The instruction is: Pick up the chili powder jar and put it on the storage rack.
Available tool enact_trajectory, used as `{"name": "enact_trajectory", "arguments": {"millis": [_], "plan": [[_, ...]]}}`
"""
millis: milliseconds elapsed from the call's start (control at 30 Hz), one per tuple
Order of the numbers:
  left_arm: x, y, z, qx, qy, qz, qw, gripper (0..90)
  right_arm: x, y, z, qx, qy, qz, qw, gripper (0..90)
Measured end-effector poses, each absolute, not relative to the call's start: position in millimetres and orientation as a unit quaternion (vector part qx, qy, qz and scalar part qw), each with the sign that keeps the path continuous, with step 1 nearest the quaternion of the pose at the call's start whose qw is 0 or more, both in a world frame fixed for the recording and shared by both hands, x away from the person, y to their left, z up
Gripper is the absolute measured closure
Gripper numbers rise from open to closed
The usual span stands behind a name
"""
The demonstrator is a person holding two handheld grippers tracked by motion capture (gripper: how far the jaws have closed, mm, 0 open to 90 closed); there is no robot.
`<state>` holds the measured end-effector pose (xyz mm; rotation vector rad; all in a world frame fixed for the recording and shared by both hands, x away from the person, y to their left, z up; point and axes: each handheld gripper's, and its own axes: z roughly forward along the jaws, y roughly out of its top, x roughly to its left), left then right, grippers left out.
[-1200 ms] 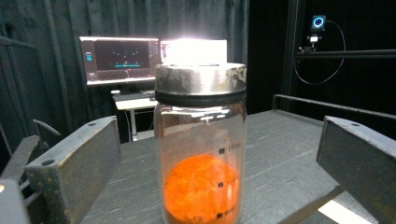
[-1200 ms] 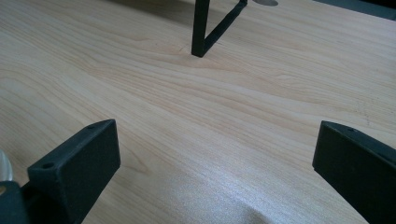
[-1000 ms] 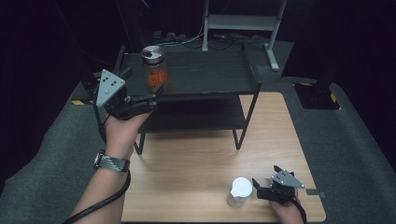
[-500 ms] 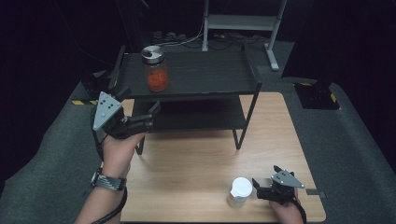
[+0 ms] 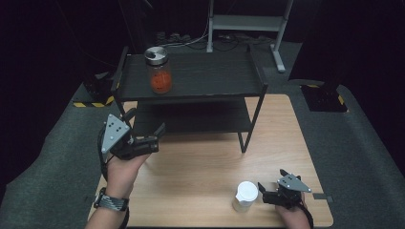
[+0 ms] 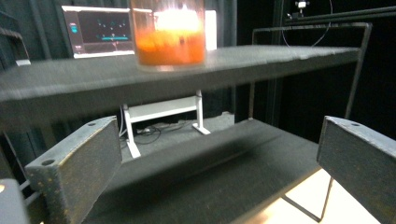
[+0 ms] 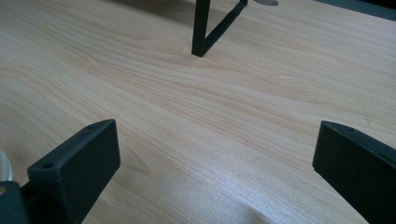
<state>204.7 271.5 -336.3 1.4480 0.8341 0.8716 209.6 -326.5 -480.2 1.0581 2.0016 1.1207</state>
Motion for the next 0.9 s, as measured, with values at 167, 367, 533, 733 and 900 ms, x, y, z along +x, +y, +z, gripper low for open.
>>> {"name": "enact_trajectory", "arguments": {"millis": [167, 367, 533, 733, 900], "plan": [[200.6, 271.6, -350.9, 0.627, 0.363, 0.368, 0.583, 0.5, 209.6, -326.4, -480.2, 0.399, 0.755, 0.423, 0.303, 0.0], [193.7, 271.5, -368.6, 0.63, 0.366, 0.368, 0.578, 0.5, 209.4, -326.1, -480.3, 0.399, 0.755, 0.422, 0.304, 0.0], [188.1, 271.5, -384.6, 0.636, 0.37, 0.364, 0.571, 0.5, 209.2, -325.8, -480.4, 0.399, 0.755, 0.422, 0.305, 0.0], [180.1, 271.1, -408.3, 0.647, 0.379, 0.358, 0.556, 0.5, 208.8, -325.9, -480.6, 0.399, 0.754, 0.423, 0.305, 0.0], [174.8, 274.8, -432.5, 0.653, 0.395, 0.345, 0.546, 0.5, 208.8, -325.6, -480.6, 0.398, 0.755, 0.422, 0.306, 0.0]]}}
